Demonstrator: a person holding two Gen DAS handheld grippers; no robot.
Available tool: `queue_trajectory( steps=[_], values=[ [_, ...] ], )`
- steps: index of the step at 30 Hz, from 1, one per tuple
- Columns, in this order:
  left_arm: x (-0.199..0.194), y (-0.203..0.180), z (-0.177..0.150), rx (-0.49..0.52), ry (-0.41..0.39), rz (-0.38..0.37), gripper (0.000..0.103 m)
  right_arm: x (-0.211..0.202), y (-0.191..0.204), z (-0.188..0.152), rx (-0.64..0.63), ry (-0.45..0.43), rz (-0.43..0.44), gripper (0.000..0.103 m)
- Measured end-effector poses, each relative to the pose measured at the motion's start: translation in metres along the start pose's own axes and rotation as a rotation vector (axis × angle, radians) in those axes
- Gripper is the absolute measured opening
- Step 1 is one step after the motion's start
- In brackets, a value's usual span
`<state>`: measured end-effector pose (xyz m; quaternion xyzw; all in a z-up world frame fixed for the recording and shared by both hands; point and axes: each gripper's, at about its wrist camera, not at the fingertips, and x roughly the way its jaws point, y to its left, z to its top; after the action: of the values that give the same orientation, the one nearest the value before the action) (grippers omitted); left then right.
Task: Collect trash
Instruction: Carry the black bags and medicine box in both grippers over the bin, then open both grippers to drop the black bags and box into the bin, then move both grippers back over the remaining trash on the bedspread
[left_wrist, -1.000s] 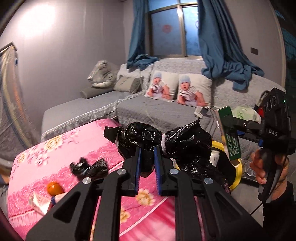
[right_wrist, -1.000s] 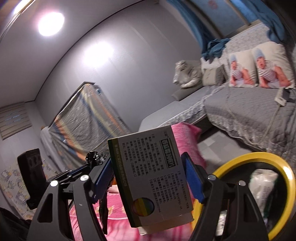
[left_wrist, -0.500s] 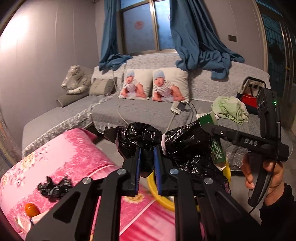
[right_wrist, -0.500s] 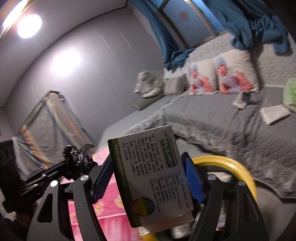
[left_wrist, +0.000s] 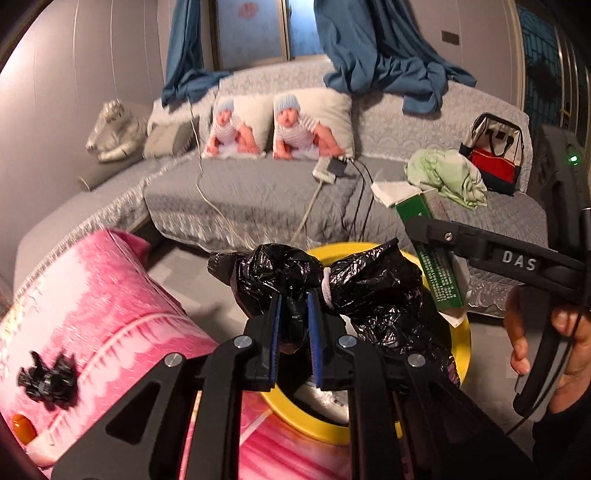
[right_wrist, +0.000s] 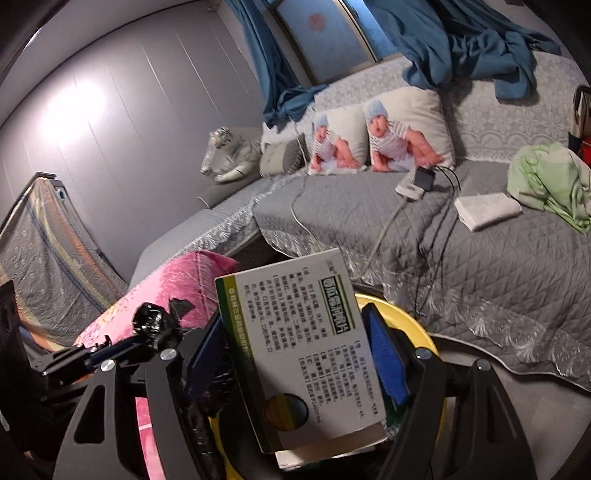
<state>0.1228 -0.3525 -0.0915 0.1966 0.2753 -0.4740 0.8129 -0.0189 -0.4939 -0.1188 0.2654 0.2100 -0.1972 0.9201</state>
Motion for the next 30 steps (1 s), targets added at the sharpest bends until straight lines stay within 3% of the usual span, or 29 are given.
queue_trajectory(
  steps=[8,10,11,12,19,24,30],
  values=[
    [0.033,0.004,-0.012,-0.056,0.062,-0.009,0.016,0.017,-0.007,0.0,0.029,0.05,-0.016,0.071],
    [0.034,0.011,-0.013,-0.094,0.07,-0.012,0.036,0.018,-0.011,0.001,0.053,0.054,-0.013,0.075],
    [0.033,0.016,-0.013,-0.12,0.067,-0.015,0.056,0.018,-0.012,0.001,0.064,0.051,-0.013,0.082],
    [0.031,0.019,-0.014,-0.138,0.059,-0.013,0.068,0.015,-0.014,0.003,0.074,0.046,-0.014,0.084],
    [0.015,0.041,-0.018,-0.208,0.028,0.011,0.077,0.0,-0.013,0.01,0.086,0.0,-0.008,0.085],
    [-0.009,0.072,-0.021,-0.283,-0.024,0.05,0.078,-0.015,0.009,0.014,0.009,-0.059,0.033,0.085],
    [-0.074,0.13,-0.029,-0.382,-0.158,0.144,0.079,-0.021,0.056,0.017,-0.12,-0.093,0.1,0.086]
  ],
)
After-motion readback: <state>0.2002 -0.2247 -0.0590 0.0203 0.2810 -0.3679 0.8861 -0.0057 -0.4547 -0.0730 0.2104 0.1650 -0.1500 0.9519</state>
